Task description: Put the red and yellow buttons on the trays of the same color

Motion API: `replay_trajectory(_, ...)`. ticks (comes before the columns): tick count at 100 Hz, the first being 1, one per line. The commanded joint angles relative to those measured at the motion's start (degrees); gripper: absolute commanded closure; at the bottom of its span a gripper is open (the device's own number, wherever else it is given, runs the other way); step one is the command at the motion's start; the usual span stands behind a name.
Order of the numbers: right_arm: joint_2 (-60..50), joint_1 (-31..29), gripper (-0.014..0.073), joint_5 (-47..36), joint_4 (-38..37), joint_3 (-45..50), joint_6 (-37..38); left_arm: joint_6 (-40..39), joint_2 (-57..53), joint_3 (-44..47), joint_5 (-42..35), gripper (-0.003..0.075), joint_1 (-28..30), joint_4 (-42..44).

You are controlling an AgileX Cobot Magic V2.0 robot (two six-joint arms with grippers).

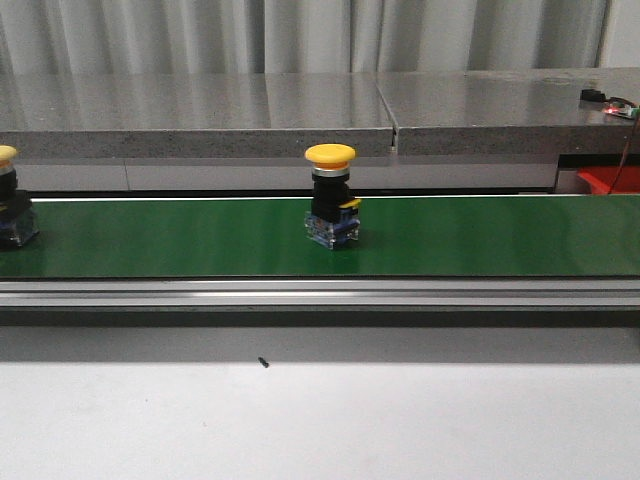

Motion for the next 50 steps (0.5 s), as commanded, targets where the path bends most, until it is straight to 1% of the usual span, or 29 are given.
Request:
replay_trajectory(1,0.1,0.2,0.0662,-3.4,1.4,-1.4,-0.3,-0.7,0.3,-1.5,-3.4,0.0741,-0.5,-1.6)
replay_trajectory(31,0.1,0.2,0.0662,-4.2,1.4,-1.4,-0.3,-0.7,0.3,-1.5,-3.4,0.0741,-0.5,-1.6)
replay_trajectory(41,0.1,0.2,0.0655,-4.2,2.5,-1.4,-0.3,-0.7,0.3,-1.5,-3.4,0.0741,-0.5,-1.6)
replay_trajectory(45,0.1,0.2,0.0644,-4.2,3.2,-1.4,-0.3,-0.7,0.3,-1.5,-3.4,0.0741,-0.5,-1.6)
replay_trajectory(50,0.1,0.2,0.0603,-4.2,4.4,-1.4,-0.3,-0.7,0.3,-1.5,-3.4,0.0741,-0.5,-1.6)
